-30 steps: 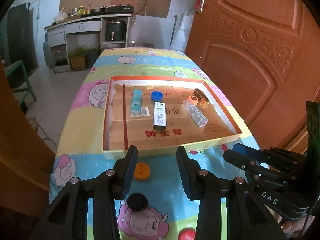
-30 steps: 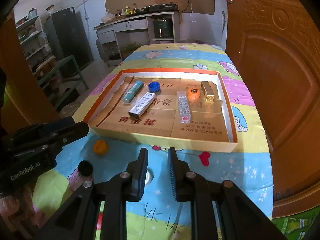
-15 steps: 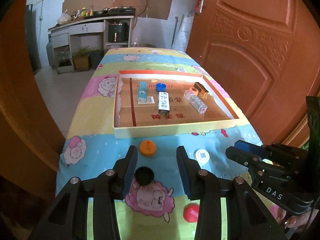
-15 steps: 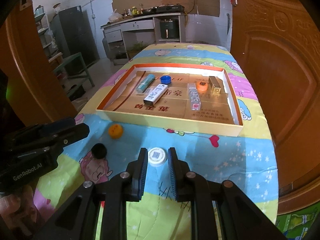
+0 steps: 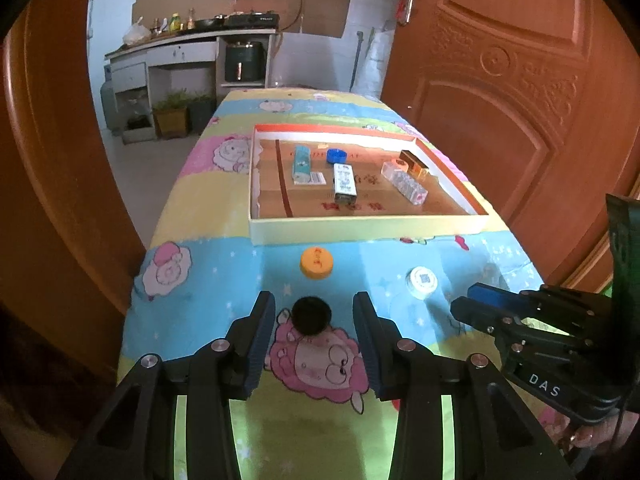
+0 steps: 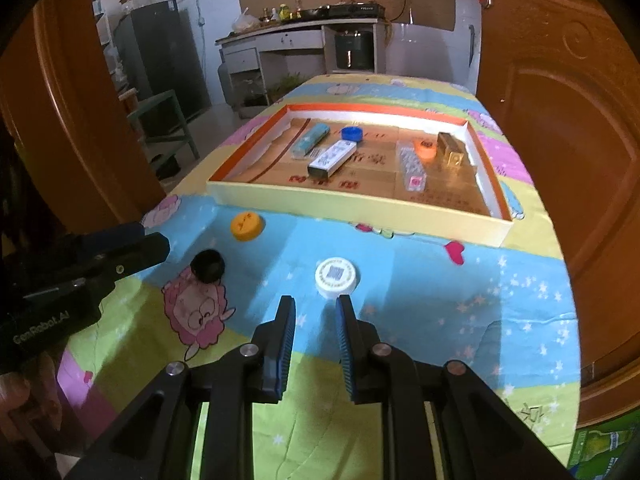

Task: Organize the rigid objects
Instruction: 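Lift both open tools out of the tray toward the black cap and white container, then grasp the black round cap with the left tool while the right tool grasps the white QR-code container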

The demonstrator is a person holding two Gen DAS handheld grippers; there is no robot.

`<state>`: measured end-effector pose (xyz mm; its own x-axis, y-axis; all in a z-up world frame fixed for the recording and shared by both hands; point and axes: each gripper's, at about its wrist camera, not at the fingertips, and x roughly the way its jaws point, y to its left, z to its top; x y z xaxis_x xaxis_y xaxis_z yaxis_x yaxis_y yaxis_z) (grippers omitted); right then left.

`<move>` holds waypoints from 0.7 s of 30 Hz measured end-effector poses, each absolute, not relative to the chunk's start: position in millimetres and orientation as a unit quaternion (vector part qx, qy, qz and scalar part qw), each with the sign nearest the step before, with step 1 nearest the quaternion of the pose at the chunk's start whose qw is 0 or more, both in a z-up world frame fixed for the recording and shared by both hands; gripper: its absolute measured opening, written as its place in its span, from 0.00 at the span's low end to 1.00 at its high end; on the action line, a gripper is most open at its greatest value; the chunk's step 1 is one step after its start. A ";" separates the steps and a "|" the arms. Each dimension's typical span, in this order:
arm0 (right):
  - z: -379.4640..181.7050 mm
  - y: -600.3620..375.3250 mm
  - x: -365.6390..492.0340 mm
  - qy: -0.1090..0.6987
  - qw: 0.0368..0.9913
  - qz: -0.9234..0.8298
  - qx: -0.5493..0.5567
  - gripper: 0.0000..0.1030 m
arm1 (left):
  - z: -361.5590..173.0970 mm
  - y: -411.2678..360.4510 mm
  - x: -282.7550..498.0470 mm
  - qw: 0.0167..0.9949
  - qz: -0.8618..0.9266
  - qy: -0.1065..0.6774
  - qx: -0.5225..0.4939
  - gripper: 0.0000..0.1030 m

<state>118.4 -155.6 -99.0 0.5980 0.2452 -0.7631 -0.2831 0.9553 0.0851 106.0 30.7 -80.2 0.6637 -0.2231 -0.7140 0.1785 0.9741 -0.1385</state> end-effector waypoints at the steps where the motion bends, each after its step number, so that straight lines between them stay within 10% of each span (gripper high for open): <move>1: -101.3 -155.3 118.0 0.424 0.893 0.149 -0.023 0.20 | -82.6 31.0 104.9 0.911 -0.113 0.396 -0.029 0.41; 21: -126.7 -153.8 142.4 0.444 0.884 0.145 -0.028 0.35 | -123.2 22.8 117.4 0.897 -0.122 0.424 -0.023 0.41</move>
